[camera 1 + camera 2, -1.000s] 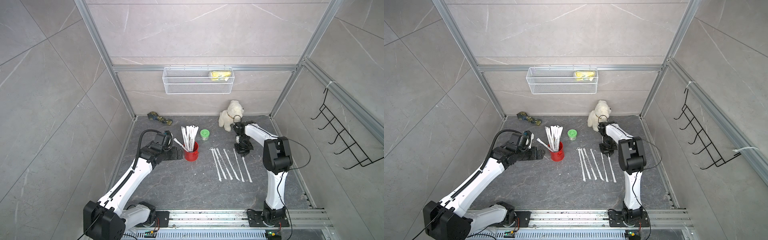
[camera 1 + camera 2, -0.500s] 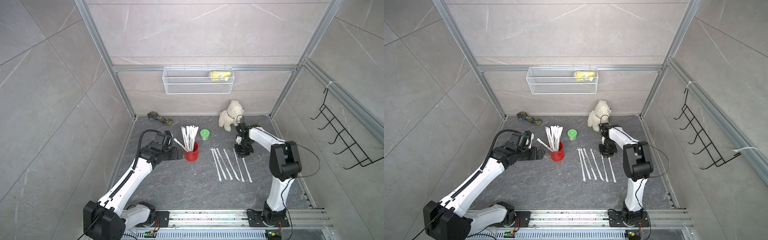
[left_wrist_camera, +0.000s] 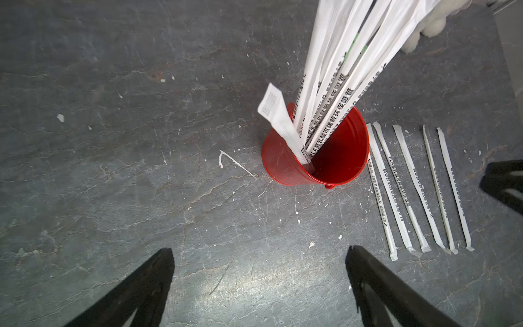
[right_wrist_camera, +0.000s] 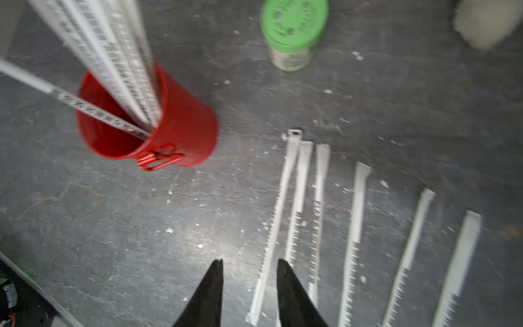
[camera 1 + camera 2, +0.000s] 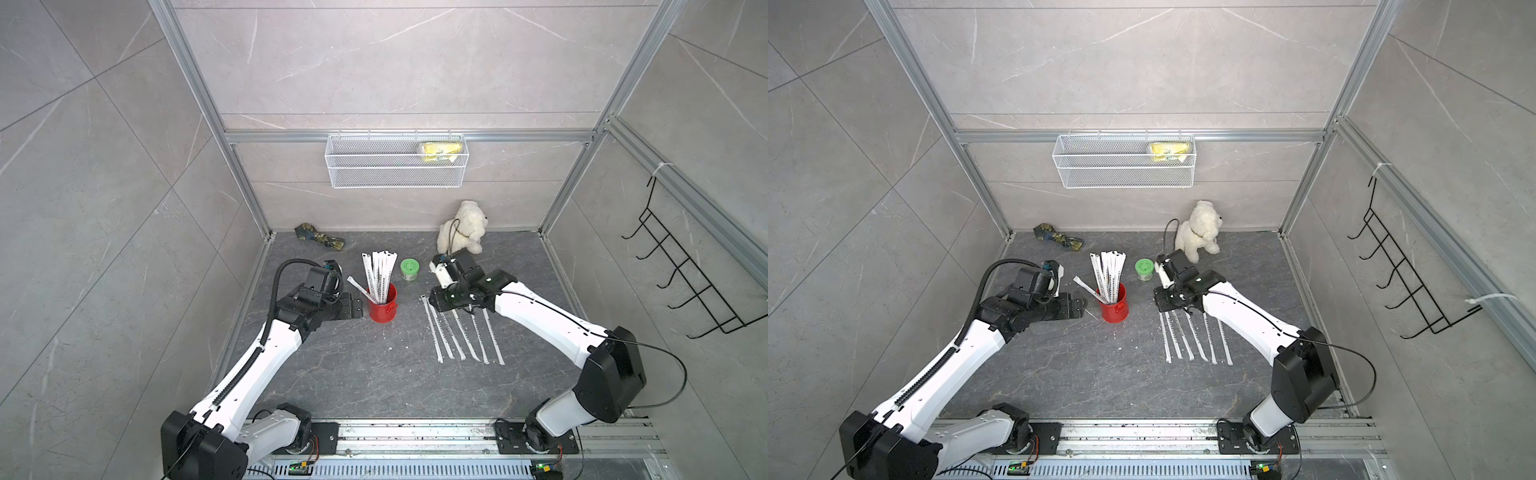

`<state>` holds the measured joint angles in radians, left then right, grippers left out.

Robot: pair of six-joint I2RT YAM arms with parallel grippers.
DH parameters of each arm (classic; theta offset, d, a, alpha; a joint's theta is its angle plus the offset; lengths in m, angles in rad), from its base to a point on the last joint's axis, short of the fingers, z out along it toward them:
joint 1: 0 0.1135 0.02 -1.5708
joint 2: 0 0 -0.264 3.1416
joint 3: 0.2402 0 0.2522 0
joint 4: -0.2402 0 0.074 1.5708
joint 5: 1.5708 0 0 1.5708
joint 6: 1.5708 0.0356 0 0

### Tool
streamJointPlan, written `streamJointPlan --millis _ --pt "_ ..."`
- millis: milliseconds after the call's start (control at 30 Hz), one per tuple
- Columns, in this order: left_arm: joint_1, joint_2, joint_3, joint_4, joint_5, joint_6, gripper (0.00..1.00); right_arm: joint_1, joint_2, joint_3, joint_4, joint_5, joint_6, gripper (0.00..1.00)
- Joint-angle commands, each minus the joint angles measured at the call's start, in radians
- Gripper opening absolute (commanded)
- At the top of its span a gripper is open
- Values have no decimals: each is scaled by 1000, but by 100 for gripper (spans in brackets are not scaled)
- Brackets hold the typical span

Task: Take the straws out of the storage container
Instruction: Pick up the straw from the container.

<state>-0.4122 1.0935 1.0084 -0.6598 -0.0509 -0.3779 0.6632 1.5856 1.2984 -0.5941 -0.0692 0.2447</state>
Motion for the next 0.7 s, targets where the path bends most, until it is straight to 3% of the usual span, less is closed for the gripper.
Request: streamJointPlan --millis 0,233,467,667 --pt "-4 -94 -17 31 -119 -18 99 75 36 35 122 56 -38 38" --pt "0 -217 -57 33 -313 -65 99 205 174 157 180 104 -131 47" --pt "10 -260 -58 -9 -447 -107 99 247 290 311 158 112 -193 55" --pt "23 -286 -67 -12 -474 -120 99 258 389 440 120 107 -215 57"
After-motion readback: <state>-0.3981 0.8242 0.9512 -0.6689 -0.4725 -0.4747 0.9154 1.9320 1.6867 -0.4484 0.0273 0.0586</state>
